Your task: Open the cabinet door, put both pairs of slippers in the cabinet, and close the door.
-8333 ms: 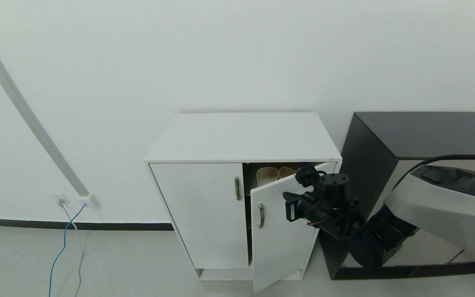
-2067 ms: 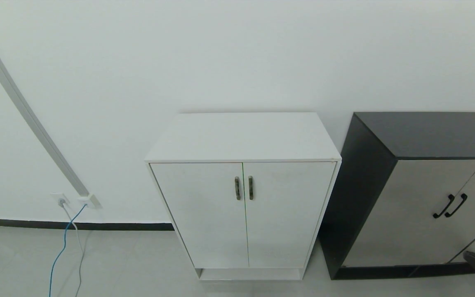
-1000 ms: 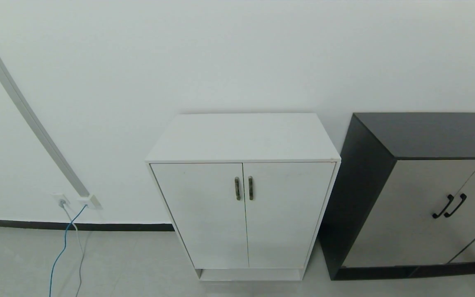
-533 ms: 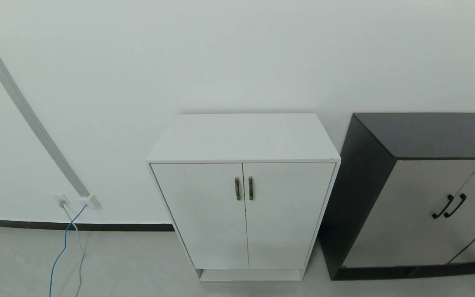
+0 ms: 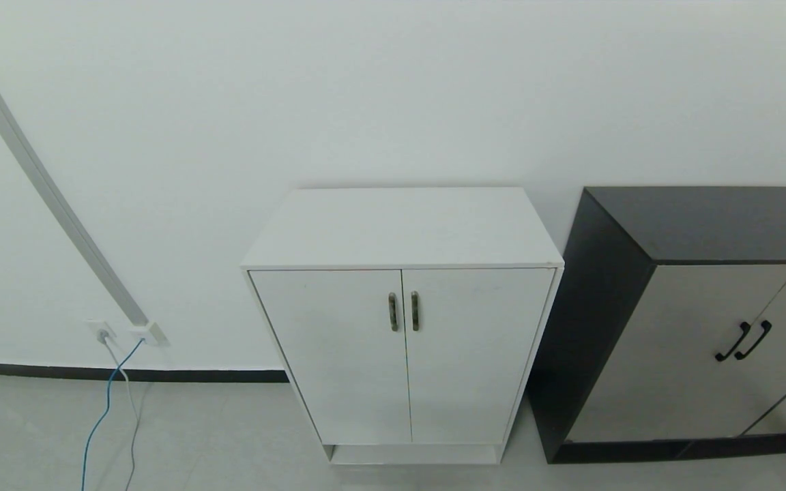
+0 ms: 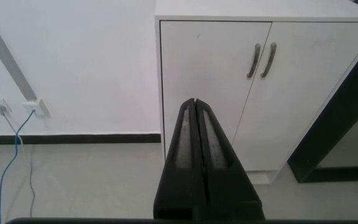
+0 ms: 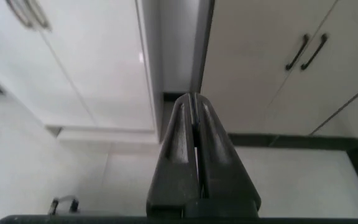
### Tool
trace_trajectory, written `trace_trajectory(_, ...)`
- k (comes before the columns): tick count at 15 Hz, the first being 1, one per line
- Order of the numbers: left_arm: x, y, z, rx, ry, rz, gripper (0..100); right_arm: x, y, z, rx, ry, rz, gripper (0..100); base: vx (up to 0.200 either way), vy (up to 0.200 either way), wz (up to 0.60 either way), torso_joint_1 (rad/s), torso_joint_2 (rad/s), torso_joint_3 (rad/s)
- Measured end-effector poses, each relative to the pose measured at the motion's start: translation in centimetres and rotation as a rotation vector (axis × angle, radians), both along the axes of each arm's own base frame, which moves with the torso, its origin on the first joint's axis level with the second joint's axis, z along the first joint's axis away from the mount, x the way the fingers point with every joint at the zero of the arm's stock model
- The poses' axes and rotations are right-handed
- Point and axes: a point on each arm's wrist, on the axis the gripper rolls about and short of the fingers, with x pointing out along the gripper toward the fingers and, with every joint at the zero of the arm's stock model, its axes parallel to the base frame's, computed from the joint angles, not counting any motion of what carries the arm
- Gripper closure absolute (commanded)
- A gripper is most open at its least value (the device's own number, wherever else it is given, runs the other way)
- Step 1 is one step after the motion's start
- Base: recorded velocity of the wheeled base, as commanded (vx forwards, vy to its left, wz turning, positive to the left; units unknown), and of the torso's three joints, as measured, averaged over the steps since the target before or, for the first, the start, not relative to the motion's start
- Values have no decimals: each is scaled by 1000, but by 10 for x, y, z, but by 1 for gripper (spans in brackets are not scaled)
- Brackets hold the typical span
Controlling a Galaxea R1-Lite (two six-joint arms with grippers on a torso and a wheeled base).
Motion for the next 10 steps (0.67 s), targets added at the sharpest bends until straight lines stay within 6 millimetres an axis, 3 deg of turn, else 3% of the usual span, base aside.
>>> trace_trajectory(10,0,0,0,2,0,1,100,-6,0,-1,111,-88,-42,100,0,0,0,0,0,0)
